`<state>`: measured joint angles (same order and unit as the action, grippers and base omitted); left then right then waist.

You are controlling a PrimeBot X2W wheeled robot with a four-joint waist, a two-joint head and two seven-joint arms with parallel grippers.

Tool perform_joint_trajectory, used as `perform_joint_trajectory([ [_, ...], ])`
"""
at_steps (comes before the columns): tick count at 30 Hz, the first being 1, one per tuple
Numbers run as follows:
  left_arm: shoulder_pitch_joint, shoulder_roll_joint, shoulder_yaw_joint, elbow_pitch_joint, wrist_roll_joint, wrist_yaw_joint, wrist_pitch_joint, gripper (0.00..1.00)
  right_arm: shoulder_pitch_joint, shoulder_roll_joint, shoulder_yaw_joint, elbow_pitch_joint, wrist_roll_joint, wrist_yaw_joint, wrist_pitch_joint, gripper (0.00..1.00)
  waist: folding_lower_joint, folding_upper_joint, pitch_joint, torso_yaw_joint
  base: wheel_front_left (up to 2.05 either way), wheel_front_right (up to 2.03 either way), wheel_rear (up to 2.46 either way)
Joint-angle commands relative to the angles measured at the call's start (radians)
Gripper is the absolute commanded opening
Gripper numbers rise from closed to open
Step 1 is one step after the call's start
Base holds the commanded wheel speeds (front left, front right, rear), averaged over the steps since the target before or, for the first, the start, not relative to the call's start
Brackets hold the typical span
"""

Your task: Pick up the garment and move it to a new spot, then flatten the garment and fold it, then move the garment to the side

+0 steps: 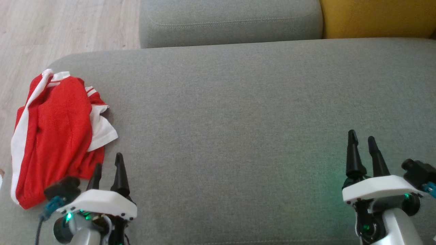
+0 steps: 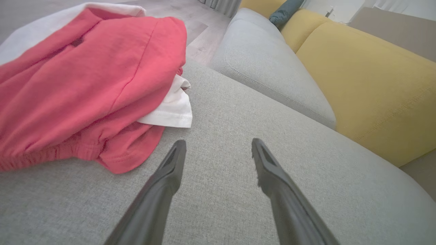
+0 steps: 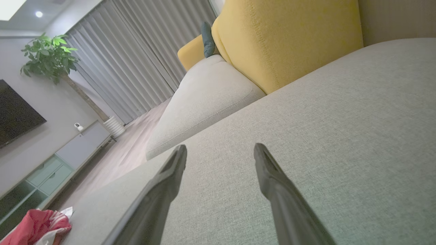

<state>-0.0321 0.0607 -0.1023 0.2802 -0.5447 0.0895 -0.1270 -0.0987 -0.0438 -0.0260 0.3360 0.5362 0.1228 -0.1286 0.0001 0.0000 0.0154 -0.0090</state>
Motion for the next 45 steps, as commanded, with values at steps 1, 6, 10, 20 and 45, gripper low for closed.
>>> perform_joint_trajectory([
  [1, -0.061, 0.022, 0.009, -0.037, 0.047, 0.012, -0.022, 1.0, -0.068, -0.004, 0.026, -0.019, -0.048, 0.005, -0.019, 1.0, 0.0, 0.0, 0.001, -0.002, 0.0, 0.0, 0.0],
  [6, -0.061, 0.024, -0.001, -0.039, 0.108, 0.03, -0.036, 1.0, -0.076, -0.005, 0.028, -0.003, -0.114, 0.006, -0.034, 1.0, 0.0, 0.0, 0.001, -0.006, 0.0, 0.0, 0.0],
  [10, -0.061, 0.025, -0.004, -0.043, 0.143, 0.042, -0.045, 1.0, -0.081, -0.005, 0.028, 0.008, -0.153, 0.006, -0.043, 1.0, 0.0, 0.0, 0.001, -0.009, 0.0, 0.0, 0.0],
  [20, -0.053, 0.027, -0.013, -0.053, 0.266, 0.071, -0.074, 1.0, -0.097, -0.005, 0.019, 0.028, -0.275, 0.007, -0.072, 1.0, -0.0001, 0.0, 0.003, -0.019, 0.0, 0.0, 0.0],
  [45, -0.042, 0.025, -0.022, -0.05, 0.52, 0.112, -0.135, 1.0, -0.098, -0.006, 0.034, 0.049, -0.532, 0.008, -0.133, 1.0, -0.0001, 0.0, -0.001, -0.007, 0.0, 0.0, 0.0],
])
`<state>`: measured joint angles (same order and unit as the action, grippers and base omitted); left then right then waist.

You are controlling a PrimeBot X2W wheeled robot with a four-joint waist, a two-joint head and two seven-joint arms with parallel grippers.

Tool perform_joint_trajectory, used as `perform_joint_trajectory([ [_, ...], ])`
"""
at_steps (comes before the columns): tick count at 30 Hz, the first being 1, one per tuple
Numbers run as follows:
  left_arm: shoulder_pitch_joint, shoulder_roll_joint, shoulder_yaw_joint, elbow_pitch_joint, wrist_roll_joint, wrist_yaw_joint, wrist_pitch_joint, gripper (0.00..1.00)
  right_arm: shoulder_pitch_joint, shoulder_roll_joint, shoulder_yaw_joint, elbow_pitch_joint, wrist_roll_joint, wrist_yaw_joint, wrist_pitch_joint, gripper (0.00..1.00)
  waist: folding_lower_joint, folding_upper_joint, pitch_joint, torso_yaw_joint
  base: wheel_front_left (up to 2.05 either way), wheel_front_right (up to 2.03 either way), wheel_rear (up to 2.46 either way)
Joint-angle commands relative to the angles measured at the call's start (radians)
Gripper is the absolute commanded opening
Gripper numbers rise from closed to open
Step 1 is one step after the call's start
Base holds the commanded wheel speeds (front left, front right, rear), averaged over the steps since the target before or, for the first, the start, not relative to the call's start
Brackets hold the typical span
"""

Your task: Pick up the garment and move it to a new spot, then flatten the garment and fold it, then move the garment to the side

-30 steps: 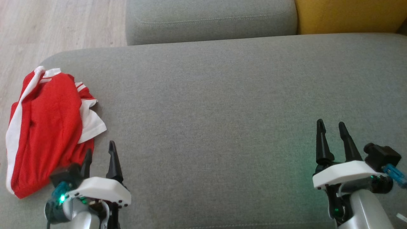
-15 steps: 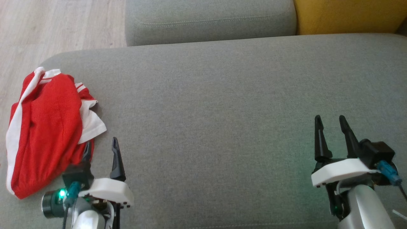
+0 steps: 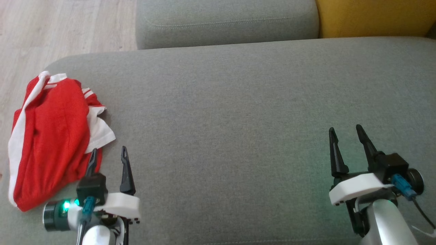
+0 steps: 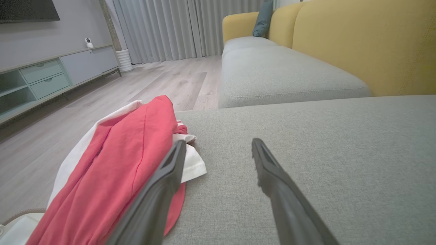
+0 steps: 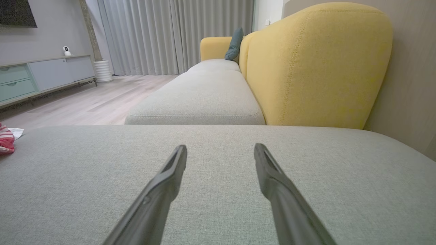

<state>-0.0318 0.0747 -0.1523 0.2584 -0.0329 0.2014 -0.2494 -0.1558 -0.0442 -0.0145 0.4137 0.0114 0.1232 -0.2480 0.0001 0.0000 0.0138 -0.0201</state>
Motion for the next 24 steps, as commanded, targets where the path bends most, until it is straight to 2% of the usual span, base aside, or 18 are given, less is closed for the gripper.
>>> perform_joint_trajectory([
  [1, -0.044, 0.009, 0.029, -0.026, 0.006, 0.0, -0.012, 1.0, -0.04, -0.006, 0.025, -0.029, -0.009, 0.008, -0.014, 1.0, -0.0001, 0.0, 0.001, 0.012, 0.0, 0.0, 0.0],
  [6, -0.052, -0.002, 0.026, -0.02, 0.001, -0.009, -0.012, 1.0, -0.037, -0.006, 0.038, -0.035, -0.01, 0.008, -0.014, 1.0, -0.0001, 0.0, 0.0, 0.095, 0.0, 0.0, 0.0],
  [7, -0.052, -0.002, 0.026, -0.02, 0.001, -0.009, -0.012, 1.0, -0.037, -0.006, 0.038, -0.035, -0.01, 0.008, -0.014, 1.0, -0.0001, 0.0, 0.0, 0.095, 0.0, 0.0, 0.0],
  [13, -0.052, -0.008, 0.005, -0.017, 0.009, -0.03, -0.012, 1.0, -0.03, -0.006, 0.071, -0.042, 0.007, 0.008, -0.014, 1.0, -0.0001, 0.0, -0.003, 0.252, 0.0, 0.0, 0.0],
  [19, -0.031, -0.008, 0.016, -0.013, 0.007, -0.032, -0.012, 1.0, -0.022, -0.006, 0.1, -0.039, 0.036, 0.008, -0.014, 1.0, -0.0001, 0.0, -0.011, 0.4, 0.0, 0.0, 0.0],
  [24, -0.014, 0.007, 0.049, 0.0, 0.005, -0.026, -0.012, 1.0, -0.019, -0.006, 0.108, -0.034, 0.051, 0.008, -0.014, 1.0, -0.0001, 0.0, -0.014, 0.496, 0.0, 0.0, 0.0],
])
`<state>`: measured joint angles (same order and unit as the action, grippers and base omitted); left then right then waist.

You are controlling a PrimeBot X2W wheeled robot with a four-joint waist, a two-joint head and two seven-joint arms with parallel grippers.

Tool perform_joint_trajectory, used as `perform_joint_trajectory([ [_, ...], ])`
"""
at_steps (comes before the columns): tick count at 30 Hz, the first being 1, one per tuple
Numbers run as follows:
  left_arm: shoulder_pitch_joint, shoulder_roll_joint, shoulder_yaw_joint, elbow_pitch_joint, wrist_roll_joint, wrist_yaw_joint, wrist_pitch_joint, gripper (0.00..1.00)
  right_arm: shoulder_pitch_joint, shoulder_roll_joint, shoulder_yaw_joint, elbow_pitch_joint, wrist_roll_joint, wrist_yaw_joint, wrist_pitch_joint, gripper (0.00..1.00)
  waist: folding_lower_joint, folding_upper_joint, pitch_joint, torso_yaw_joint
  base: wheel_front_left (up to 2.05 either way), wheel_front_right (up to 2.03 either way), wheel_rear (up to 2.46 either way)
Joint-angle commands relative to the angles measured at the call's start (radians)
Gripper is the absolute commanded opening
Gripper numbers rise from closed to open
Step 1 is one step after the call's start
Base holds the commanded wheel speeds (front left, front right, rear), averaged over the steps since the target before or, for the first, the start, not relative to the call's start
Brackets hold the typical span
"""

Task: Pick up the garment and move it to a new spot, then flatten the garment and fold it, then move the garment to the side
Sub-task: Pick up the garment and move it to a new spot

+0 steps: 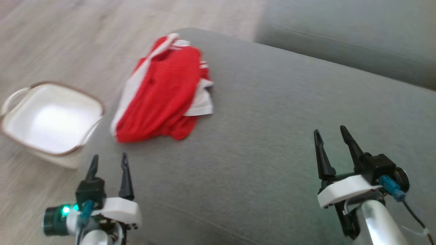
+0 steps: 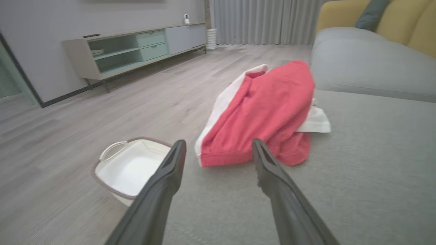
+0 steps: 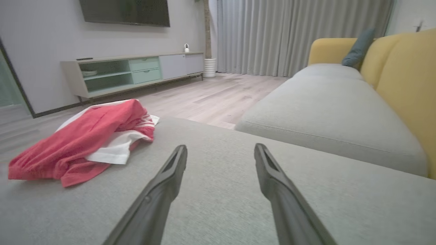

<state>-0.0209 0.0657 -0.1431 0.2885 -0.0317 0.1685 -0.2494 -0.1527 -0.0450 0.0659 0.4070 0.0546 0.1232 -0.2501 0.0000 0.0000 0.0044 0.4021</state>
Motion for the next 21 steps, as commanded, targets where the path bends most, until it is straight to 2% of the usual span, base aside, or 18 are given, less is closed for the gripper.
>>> perform_joint_trajectory([
  [1, -0.022, 0.02, 0.047, -0.029, 0.003, 0.008, -0.012, 1.0, -0.023, -0.005, 0.031, -0.027, 0.009, 0.008, -0.012, 1.0, 0.0, 0.0, -0.005, 0.088, 0.0, 0.0, 0.0],
  [5, -0.012, 0.022, 0.079, -0.036, -0.01, 0.012, -0.012, 1.0, -0.037, -0.005, 0.049, -0.022, 0.008, 0.008, -0.012, 1.0, 0.0, 0.0, 0.013, 0.116, 0.0, 0.0, 0.0],
  [11, -0.024, 0.008, 0.101, -0.04, -0.021, 0.008, -0.012, 1.0, -0.057, -0.005, 0.049, -0.017, -0.007, 0.008, -0.012, 1.0, 0.0, 0.0, 0.044, 0.121, 0.0, 0.0, 0.0],
  [18, -0.123, -0.005, 0.166, 0.007, -0.083, -0.052, -0.012, 1.0, -0.081, -0.006, 0.039, -0.034, -0.074, 0.008, -0.012, 1.0, 0.0, 0.0, 0.14, 0.07, 0.0, 0.0, 0.0],
  [21, -0.222, 0.001, 0.205, 0.068, -0.094, -0.111, -0.012, 1.0, -0.11, -0.032, 0.051, -0.057, -0.098, 0.008, -0.012, 1.0, 0.0, 0.0, 0.221, 0.031, 0.0, 0.0, 0.0],
])
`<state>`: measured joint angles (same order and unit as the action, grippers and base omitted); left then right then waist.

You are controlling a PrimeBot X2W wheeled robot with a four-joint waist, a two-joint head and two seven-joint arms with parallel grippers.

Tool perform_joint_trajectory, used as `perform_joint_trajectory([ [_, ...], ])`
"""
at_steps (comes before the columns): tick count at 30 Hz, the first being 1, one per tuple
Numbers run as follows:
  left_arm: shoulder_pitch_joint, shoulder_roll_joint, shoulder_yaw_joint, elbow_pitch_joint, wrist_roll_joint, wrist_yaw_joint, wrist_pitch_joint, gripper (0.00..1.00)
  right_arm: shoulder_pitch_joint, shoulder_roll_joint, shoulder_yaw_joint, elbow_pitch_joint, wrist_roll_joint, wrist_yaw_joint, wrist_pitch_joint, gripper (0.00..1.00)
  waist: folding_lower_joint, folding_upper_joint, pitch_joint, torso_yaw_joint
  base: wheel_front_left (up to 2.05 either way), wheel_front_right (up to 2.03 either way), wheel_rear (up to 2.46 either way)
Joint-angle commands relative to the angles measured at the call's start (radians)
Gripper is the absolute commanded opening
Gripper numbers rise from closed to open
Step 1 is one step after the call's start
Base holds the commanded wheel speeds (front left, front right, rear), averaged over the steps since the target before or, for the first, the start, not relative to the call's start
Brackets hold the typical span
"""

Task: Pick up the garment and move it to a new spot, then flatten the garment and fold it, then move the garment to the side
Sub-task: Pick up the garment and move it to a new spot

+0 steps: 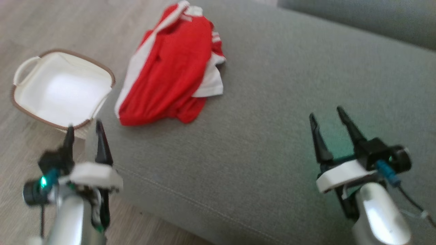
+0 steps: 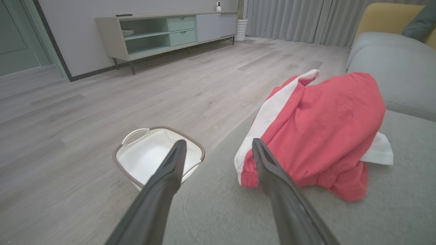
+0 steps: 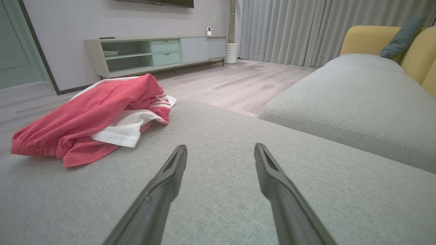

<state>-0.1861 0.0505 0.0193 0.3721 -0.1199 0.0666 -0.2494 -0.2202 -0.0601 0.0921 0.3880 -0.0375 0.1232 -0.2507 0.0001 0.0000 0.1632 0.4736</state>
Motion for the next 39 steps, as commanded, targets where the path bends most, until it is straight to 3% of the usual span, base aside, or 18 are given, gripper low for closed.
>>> perform_joint_trajectory([
  [1, -0.084, 0.024, 0.052, 0.009, -0.007, -0.027, -0.012, 1.0, -0.05, -0.027, 0.027, -0.044, -0.008, 0.008, -0.011, 1.0, -0.0001, 0.0, 0.083, -0.048, 0.0, 0.0, 0.0],
  [5, -0.204, 0.046, 0.084, 0.091, -0.014, -0.088, -0.012, 1.0, -0.078, -0.063, 0.04, -0.072, -0.008, 0.008, -0.011, 1.0, -0.0001, 0.0, 0.156, -0.074, 0.0, 0.0, 0.0],
  [13, -0.336, 0.071, 0.134, 0.264, -0.02, -0.132, -0.012, 1.0, -0.107, -0.097, 0.057, -0.09, 0.0, 0.008, -0.011, 1.0, -0.0001, 0.0, 0.237, -0.119, 0.0, 0.0, 0.0],
  [18, -0.406, 0.092, 0.14, 0.367, 0.001, -0.131, -0.012, 1.0, -0.128, -0.115, 0.056, -0.098, 0.003, 0.008, -0.011, 1.0, -0.0001, 0.0, 0.283, -0.142, 0.0, 0.0, 0.0],
  [25, -0.445, 0.105, 0.159, 0.449, 0.02, -0.088, -0.012, 1.0, -0.147, -0.123, 0.048, -0.101, 0.006, 0.008, -0.011, 1.0, -0.0001, 0.0, 0.308, -0.163, 0.0, 0.0, 0.0],
  [26, -0.448, 0.107, 0.159, 0.454, 0.024, -0.083, -0.012, 0.79, -0.146, -0.123, 0.047, -0.101, 0.006, 0.008, -0.011, 1.0, -0.0001, 0.0, 0.308, -0.165, 0.0, 0.0, 0.0],
  [27, -0.45, 0.111, 0.161, 0.447, 0.029, -0.074, -0.012, 0.3, -0.146, -0.123, 0.045, -0.101, 0.007, 0.008, -0.011, 1.0, -0.0001, 0.0, 0.307, -0.167, 0.0, 0.0, 0.0],
  [28, -0.449, 0.115, 0.162, 0.439, 0.035, -0.069, -0.012, 0.0, -0.146, -0.121, 0.044, -0.1, 0.008, 0.008, -0.011, 1.0, -0.0001, 0.0, 0.304, -0.169, 0.0, 0.0, 0.0],
  [33, -0.451, 0.137, 0.15, 0.332, 0.073, -0.054, -0.012, 0.0, -0.14, -0.101, 0.036, -0.095, 0.016, 0.008, -0.011, 1.0, -0.0001, 0.0, 0.268, -0.177, 0.0, 0.0, 0.0],
  [39, -0.486, 0.168, 0.087, 0.117, 0.131, -0.082, -0.012, 0.0, -0.123, -0.057, 0.02, -0.085, 0.031, 0.008, -0.011, 1.0, -0.0001, 0.0, 0.184, -0.217, 0.0, 0.0, 0.0],
])
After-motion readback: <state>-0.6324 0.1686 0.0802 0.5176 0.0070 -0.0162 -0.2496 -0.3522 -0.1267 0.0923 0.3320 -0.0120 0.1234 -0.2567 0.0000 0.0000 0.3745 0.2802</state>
